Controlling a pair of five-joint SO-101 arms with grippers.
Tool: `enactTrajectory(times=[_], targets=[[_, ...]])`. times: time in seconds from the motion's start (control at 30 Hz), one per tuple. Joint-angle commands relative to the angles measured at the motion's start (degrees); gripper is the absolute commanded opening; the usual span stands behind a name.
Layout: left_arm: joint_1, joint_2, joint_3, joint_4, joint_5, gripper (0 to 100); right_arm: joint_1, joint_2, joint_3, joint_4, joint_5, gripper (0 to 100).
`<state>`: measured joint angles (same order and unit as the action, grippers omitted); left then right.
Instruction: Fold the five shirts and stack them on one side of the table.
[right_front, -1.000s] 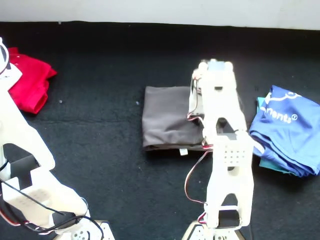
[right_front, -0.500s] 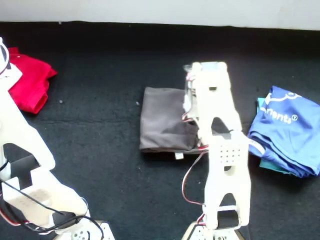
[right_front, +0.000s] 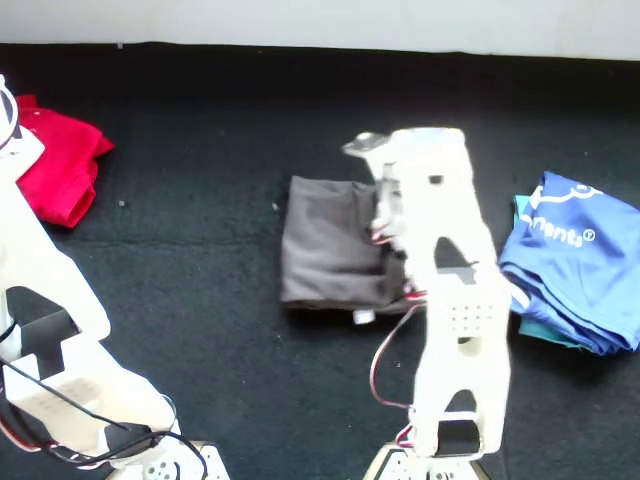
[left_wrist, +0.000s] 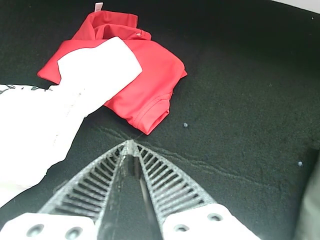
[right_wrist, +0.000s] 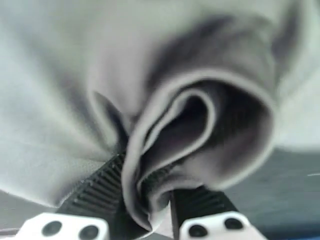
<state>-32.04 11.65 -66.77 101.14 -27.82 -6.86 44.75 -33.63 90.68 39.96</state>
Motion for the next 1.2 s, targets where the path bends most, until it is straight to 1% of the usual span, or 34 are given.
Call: enactTrajectory(times=[0.0, 0.17, 0.27, 0.33, 0.37, 0.43, 0.47, 0.57, 0.67, 0.83, 1.07, 1.17], targets=[[0.57, -0.40, 0.04, -0.09, -0.26, 1, 4.97, -3.21, -3.38, -12.00, 9.14, 0.8], [0.57, -0.40, 0.04, -0.09, -0.26, 1, 4.35, -3.03, -2.68, -29.41, 19.16, 0.8], [0.57, -0.40, 0.04, -0.09, -0.26, 1, 2.86, -0.04, -3.03, -35.91, 21.01, 0.9], [0.57, -0.40, 0.04, -0.09, -0.26, 1, 2.24, 1.71, -3.03, -38.37, 21.01, 1.2], [0.57, -0.40, 0.04, -0.09, -0.35, 1, 2.24, 1.80, -3.03, -37.93, 21.01, 2.6], [0.57, -0.40, 0.04, -0.09, -0.35, 1, 2.33, 1.45, -3.03, -35.65, 20.22, 9.2], [0.57, -0.40, 0.04, -0.09, -0.35, 1, 2.42, 0.84, -3.12, -35.03, 17.41, 12.3], [0.57, -0.31, 0.04, -0.18, -0.44, 1, 2.86, -1.45, -6.02, -34.51, 3.34, 17.2], [0.57, -0.31, 0.04, -0.18, -0.44, 1, 2.86, -3.56, -8.66, -32.84, -4.48, 19.3], [0.57, -0.31, 0.04, -0.18, -0.53, 1, 2.59, -6.02, -15.16, -22.64, -20.48, 19.4], [0.57, -0.31, 0.04, -0.26, -0.53, 1, 1.45, -6.29, -25.63, -6.99, -38.59, 19.6], [0.57, -0.31, 0.04, -0.26, -0.53, 1, 0.31, -6.20, -29.76, -0.92, -49.76, 19.6]])
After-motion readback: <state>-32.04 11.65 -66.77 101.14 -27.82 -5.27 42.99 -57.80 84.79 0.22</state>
